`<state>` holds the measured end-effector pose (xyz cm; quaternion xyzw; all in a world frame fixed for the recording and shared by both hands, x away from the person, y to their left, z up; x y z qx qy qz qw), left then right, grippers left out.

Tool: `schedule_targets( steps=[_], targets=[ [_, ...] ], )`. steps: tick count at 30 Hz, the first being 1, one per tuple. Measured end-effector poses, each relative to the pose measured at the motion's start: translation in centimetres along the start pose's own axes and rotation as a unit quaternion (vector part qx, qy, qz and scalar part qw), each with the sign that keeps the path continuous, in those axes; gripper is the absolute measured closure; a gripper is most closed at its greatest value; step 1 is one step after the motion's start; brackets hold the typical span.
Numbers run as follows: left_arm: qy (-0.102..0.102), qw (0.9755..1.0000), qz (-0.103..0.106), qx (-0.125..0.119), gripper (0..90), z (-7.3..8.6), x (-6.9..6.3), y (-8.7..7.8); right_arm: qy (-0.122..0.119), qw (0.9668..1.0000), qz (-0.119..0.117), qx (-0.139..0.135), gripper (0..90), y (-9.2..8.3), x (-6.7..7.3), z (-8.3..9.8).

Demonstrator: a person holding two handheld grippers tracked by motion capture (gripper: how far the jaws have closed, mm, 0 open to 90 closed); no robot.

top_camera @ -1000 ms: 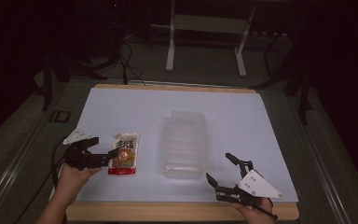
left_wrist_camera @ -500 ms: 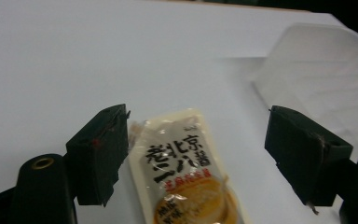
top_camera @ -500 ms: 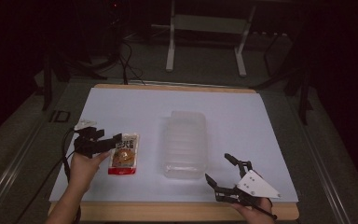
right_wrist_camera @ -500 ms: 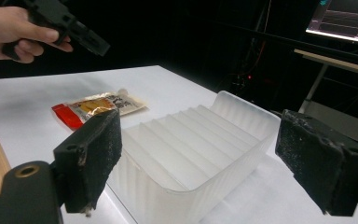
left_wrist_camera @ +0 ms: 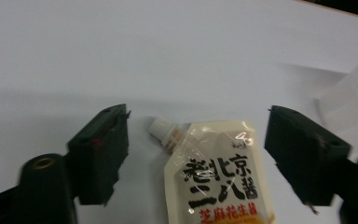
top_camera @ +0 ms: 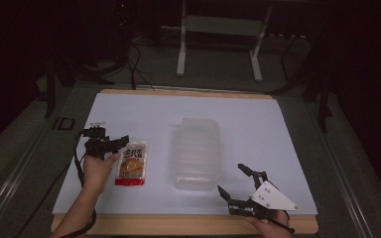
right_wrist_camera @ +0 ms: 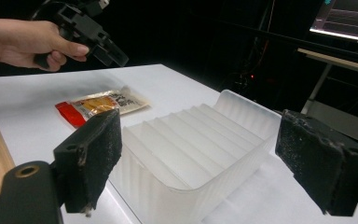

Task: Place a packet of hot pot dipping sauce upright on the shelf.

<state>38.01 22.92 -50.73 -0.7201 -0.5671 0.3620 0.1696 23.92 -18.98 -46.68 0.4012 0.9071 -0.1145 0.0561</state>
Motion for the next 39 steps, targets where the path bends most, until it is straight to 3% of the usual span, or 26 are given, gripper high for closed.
schedule_targets(
  steps=[6,10,12,16,18,19,25,27,31,32,34,39],
  targets=[
    [-0.037,0.9989,-0.027,0.012,24.9,-0.1,0.3,1.9,0.000,1.0000,-0.002,0.001,14.5,0.0,0.1,0.0],
    [-0.059,0.9976,-0.033,0.011,32.4,0.1,0.5,3.0,-0.001,1.0000,-0.004,0.000,14.5,0.0,0.1,0.0],
    [-0.058,0.9976,-0.037,0.010,36.5,0.2,0.4,3.3,0.000,1.0000,-0.004,0.000,14.5,0.0,0.1,0.0],
    [-0.046,0.9975,-0.051,0.014,41.7,0.7,0.3,4.4,0.001,1.0000,-0.005,-0.001,14.6,-0.1,0.1,0.0],
    [-0.041,0.9978,-0.050,0.016,41.8,1.0,0.3,4.9,0.000,1.0000,-0.005,-0.002,14.5,-0.1,0.1,-0.1],
    [-0.034,0.9974,-0.061,0.020,41.8,1.2,0.3,5.1,-0.001,1.0000,-0.006,-0.003,14.5,-0.1,0.1,-0.1],
    [-0.034,0.9970,-0.069,0.010,41.8,1.7,0.4,5.9,-0.001,1.0000,-0.006,-0.002,14.6,-0.1,0.1,-0.1],
    [-0.021,0.9967,-0.078,0.011,41.9,1.8,0.2,6.0,-0.002,1.0000,-0.006,-0.002,14.6,-0.1,0.1,-0.1],
    [-0.016,0.9953,-0.095,0.012,45.5,2.0,0.0,6.0,-0.002,1.0000,-0.006,-0.002,14.6,-0.1,0.1,-0.1],
    [0.001,0.9935,-0.112,0.017,45.5,2.1,-0.3,6.0,-0.002,1.0000,-0.005,-0.002,14.6,-0.1,0.1,-0.1],
    [0.024,0.9913,-0.127,0.025,50.7,2.2,-0.6,6.1,-0.003,1.0000,-0.005,-0.002,14.6,-0.1,0.2,-0.1],
    [0.032,0.9892,-0.141,0.023,57.4,2.4,-0.8,6.1,-0.005,1.0000,-0.003,-0.003,14.7,-0.1,0.2,-0.1]
  ],
)
Point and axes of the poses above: each handheld gripper's, and its own axes: y roughly forward along the jaws, z roughly out of its underside, x roughly to its left, the point moved 4 cm from there along y, roughly forward along the jaws, and after that the axes turned 3 degrees about z, right-handed, at the moved point
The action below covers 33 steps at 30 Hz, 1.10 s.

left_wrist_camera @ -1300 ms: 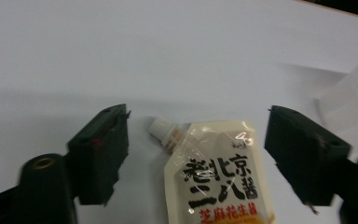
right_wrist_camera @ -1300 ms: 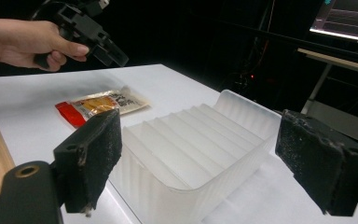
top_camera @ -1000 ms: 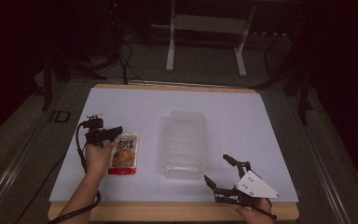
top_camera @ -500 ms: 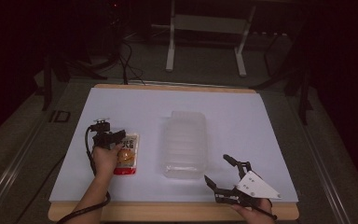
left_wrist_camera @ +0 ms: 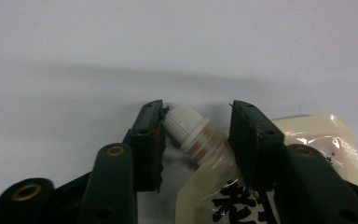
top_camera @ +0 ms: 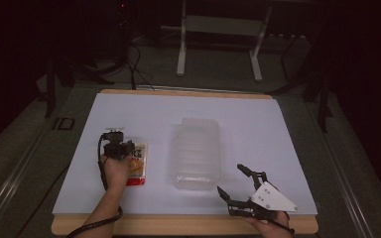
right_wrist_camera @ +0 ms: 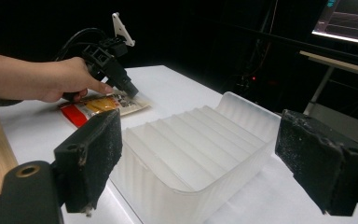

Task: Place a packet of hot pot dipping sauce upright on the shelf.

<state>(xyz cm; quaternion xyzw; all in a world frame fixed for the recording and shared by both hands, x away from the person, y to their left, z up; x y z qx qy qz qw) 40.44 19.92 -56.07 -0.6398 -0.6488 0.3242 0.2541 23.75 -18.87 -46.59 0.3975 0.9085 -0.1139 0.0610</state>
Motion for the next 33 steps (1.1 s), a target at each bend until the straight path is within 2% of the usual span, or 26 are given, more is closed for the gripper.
schedule_targets(
  steps=[2,4,6,8,10,13,14,15,16,17,18,19,22,23,25,26,27,28,30,31,33],
  targets=[
    [-0.003,1.0000,-0.004,-0.004,58.3,0.1,-0.1,-0.1,0.000,1.0000,0.001,0.000,14.8,0.0,0.0,0.0],
    [-0.020,0.9997,0.006,-0.011,62.2,0.1,0.2,-0.1,-0.001,1.0000,0.003,-0.002,14.8,-0.1,-0.1,-0.1],
    [-0.030,0.9993,0.014,-0.015,62.4,0.2,0.4,-0.2,0.001,1.0000,0.005,-0.003,14.8,-0.1,-0.1,-0.1],
    [-0.052,0.9978,0.035,-0.022,62.6,0.2,0.7,-0.3,0.000,1.0000,0.007,-0.004,14.9,-0.1,-0.2,-0.1],
    [-0.069,0.9947,0.069,-0.031,63.2,0.2,1.1,-0.4,0.000,1.0000,0.008,-0.004,14.9,-0.1,-0.3,-0.1],
    [-0.062,0.9940,0.080,-0.041,63.5,0.1,1.0,-1.1,0.001,1.0000,0.008,-0.004,14.9,-0.1,-0.3,-0.1],
    [-0.070,0.9924,0.092,-0.044,63.8,0.1,1.0,-1.3,0.001,1.0000,0.008,-0.004,14.9,-0.1,-0.3,-0.1],
    [-0.082,0.9896,0.108,-0.048,64.5,0.0,1.0,-1.6,0.001,1.0000,0.008,-0.003,14.9,-0.1,-0.3,-0.1],
    [-0.082,0.9896,0.108,-0.048,71.7,0.0,1.0,-1.6,0.001,1.0000,0.008,-0.003,14.9,-0.1,-0.3,-0.1],
    [-0.101,0.9838,0.134,-0.064,71.7,-0.2,1.0,-2.2,0.000,1.0000,0.008,-0.003,14.9,-0.1,-0.2,-0.1],
    [-0.095,0.9840,0.136,-0.066,72.0,-0.3,0.9,-2.4,0.000,1.0000,0.008,-0.004,14.9,-0.1,-0.2,-0.1],
    [-0.083,0.9857,0.132,-0.065,72.0,-0.3,0.8,-2.7,-0.001,1.0000,0.008,-0.004,14.9,-0.1,-0.2,-0.1],
    [-0.083,0.9843,0.140,-0.069,72.0,-0.3,0.8,-3.1,-0.001,0.9999,0.010,-0.003,14.9,-0.1,-0.2,-0.1],
    [-0.080,0.9824,0.148,-0.081,72.1,-0.4,0.9,-3.9,-0.002,1.0000,0.009,-0.003,14.9,-0.1,-0.2,-0.1],
    [-0.081,0.9806,0.155,-0.089,72.2,-0.5,1.0,-4.6,-0.001,1.0000,0.009,-0.003,14.9,-0.1,-0.2,-0.1],
    [-0.085,0.9787,0.161,-0.096,72.2,-0.5,1.1,-4.9,-0.001,1.0000,0.009,-0.003,14.9,-0.1,-0.2,-0.1],
    [-0.086,0.9751,0.176,-0.105,72.3,-0.7,1.1,-5.5,0.000,1.0000,0.009,-0.002,14.9,-0.1,-0.2,-0.1],
    [-0.080,0.9755,0.174,-0.108,72.3,-0.7,1.1,-5.8,0.000,1.0000,0.009,-0.002,14.9,-0.1,-0.2,-0.1],
    [-0.076,0.9720,0.188,-0.119,72.3,-0.8,0.9,-6.6,-0.001,1.0000,0.009,-0.002,14.9,0.0,-0.2,-0.1],
    [-0.074,0.9711,0.191,-0.123,72.3,-0.9,0.9,-7.0,-0.002,1.0000,0.009,-0.002,14.9,0.0,-0.1,-0.1],
    [-0.072,0.9674,0.205,-0.131,72.4,-1.0,0.6,-7.9,-0.002,1.0000,0.009,-0.001,14.9,0.0,-0.1,-0.1]
  ],
)
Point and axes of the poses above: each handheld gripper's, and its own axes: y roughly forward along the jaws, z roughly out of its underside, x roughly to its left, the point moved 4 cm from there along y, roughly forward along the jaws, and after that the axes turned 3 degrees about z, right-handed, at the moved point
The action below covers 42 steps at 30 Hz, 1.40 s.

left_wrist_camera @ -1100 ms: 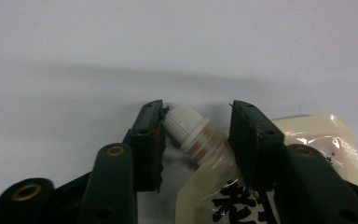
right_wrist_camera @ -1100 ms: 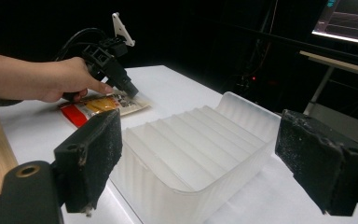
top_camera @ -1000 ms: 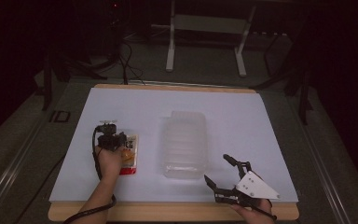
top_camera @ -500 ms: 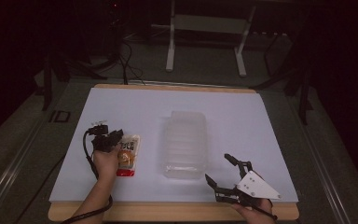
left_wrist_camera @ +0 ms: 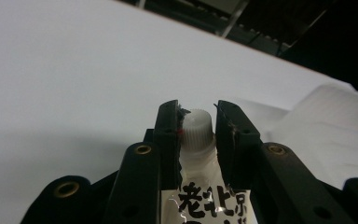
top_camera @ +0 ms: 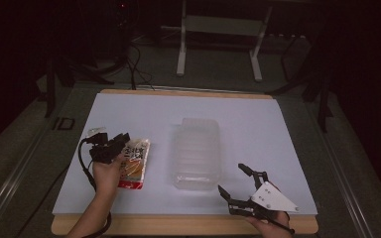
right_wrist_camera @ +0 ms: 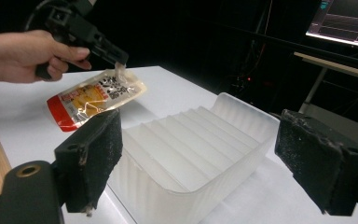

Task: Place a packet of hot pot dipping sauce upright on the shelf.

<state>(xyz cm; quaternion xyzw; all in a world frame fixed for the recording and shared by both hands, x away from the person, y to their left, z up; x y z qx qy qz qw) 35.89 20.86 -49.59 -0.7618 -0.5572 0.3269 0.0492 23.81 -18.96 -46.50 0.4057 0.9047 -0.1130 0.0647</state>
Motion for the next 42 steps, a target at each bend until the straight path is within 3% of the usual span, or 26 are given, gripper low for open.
schedule_targets(
  steps=[12,20,30,31,32,33,36,42],
  targets=[
    [-0.006,0.9977,0.066,-0.015,72.5,-0.7,-2.6,-2.4,0.000,1.0000,0.002,0.000,14.9,0.0,0.0,0.0],
    [-0.017,0.9962,0.077,-0.036,72.5,-1.4,-3.2,-3.6,-0.001,1.0000,0.003,0.000,14.9,0.0,0.0,0.0],
    [-0.009,0.9937,0.087,-0.071,72.6,-2.9,-4.7,-4.8,-0.002,1.0000,0.005,0.000,14.9,0.0,-0.1,0.0],
    [-0.014,0.9921,0.093,-0.083,72.6,-3.5,-5.0,-5.1,-0.002,1.0000,0.004,0.000,14.9,0.0,-0.1,0.0],
    [-0.014,0.9921,0.093,-0.083,72.6,-3.5,-5.0,-5.1,-0.002,1.0000,0.004,0.000,14.9,0.0,-0.1,0.0],
    [-0.017,0.9901,0.101,-0.096,72.6,-4.0,-5.3,-5.3,-0.002,1.0000,0.005,0.000,15.0,0.0,-0.1,0.0],
    [-0.020,0.9886,0.108,-0.103,72.6,-4.4,-5.7,-5.5,-0.001,1.0000,0.005,0.000,14.9,0.0,-0.1,0.0],
    [-0.042,0.9808,0.142,-0.127,72.6,-5.3,-6.9,-6.5,-0.002,1.0000,0.007,-0.001,15.0,-0.1,-0.2,-0.1]
  ],
)
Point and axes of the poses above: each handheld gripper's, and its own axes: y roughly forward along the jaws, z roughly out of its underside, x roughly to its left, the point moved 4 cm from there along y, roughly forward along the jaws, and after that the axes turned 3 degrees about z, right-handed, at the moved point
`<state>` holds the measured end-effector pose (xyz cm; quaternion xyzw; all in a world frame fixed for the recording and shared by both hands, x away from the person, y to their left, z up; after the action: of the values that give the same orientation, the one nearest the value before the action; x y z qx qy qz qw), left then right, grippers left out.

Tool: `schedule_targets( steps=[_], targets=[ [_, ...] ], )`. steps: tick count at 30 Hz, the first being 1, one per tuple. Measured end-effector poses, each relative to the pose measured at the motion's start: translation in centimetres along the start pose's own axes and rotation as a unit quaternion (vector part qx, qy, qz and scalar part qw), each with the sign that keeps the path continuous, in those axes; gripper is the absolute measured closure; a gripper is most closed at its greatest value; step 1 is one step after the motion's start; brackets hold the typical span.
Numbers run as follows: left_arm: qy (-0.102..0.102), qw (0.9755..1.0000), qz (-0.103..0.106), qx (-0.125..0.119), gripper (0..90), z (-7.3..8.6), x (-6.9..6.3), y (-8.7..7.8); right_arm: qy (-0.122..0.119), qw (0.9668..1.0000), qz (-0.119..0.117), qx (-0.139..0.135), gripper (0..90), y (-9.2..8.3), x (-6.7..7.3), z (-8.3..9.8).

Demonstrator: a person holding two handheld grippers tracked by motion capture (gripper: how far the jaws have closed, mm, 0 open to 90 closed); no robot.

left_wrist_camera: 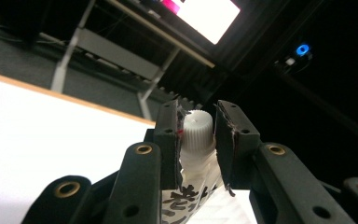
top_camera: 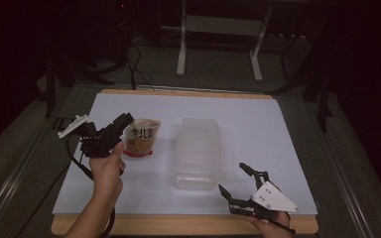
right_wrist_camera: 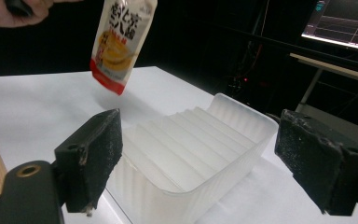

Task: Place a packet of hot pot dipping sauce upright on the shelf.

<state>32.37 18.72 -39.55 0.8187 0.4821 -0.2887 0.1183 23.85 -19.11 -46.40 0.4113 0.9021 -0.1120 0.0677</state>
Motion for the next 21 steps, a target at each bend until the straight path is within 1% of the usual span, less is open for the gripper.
schedule_targets(
  steps=[2,3,4,5,7,8,12,13,14,18,21],
  targets=[
    [-0.003,0.9999,0.009,-0.004,72.6,-0.2,-0.5,-0.1,0.001,1.0000,-0.001,0.000,14.9,0.0,0.0,0.0],
    [-0.003,0.9998,0.018,-0.007,72.7,-0.4,-1.2,-0.2,-0.001,1.0000,-0.001,0.001,15.0,0.0,0.0,0.0],
    [-0.003,0.9998,0.018,-0.007,72.7,-0.4,-1.2,-0.2,-0.001,1.0000,-0.001,0.001,15.0,0.0,0.0,0.0],
    [0.001,0.9997,0.023,-0.008,72.6,-0.5,-1.8,-0.2,-0.001,1.0000,-0.002,0.001,15.0,0.0,0.1,0.0],
    [0.001,0.9997,0.023,-0.008,72.6,-0.5,-1.8,-0.2,-0.002,1.0000,-0.001,0.001,15.0,0.0,0.0,0.0],
    [0.000,0.9995,0.029,-0.007,72.6,-0.6,-2.5,-0.1,-0.002,1.0000,-0.001,0.001,15.0,0.0,0.0,0.0],
    [-0.001,0.9990,0.044,-0.010,72.6,-0.7,-3.8,-0.1,0.001,1.0000,0.000,0.002,15.0,0.0,0.0,0.0],
    [-0.001,0.9990,0.044,-0.010,72.6,-0.7,-3.8,-0.1,0.001,1.0000,0.000,0.002,15.0,0.0,0.0,0.0],
    [-0.002,0.9987,0.050,-0.011,72.6,-0.8,-4.4,-0.1,0.000,1.0000,0.000,0.002,15.0,0.1,0.0,0.0],
    [0.004,0.9981,0.061,-0.012,72.7,-1.0,-5.7,0.3,0.002,1.0000,0.000,0.002,15.0,0.0,-0.1,0.0],
    [-0.005,0.9974,0.071,-0.013,72.7,-1.2,-6.4,0.6,0.003,1.0000,-0.001,0.003,15.0,0.0,0.0,0.0]
  ],
)
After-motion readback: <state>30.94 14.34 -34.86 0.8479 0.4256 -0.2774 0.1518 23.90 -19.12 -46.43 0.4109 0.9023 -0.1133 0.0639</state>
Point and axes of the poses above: each handheld gripper's, and its own axes: y roughly forward along the jaws, z roughly out of its underside, x roughly to its left, the point moved 4 cm from there along y, roughly forward along the jaws, and after that the axes turned 3 degrees about z, right-handed, at the moved point
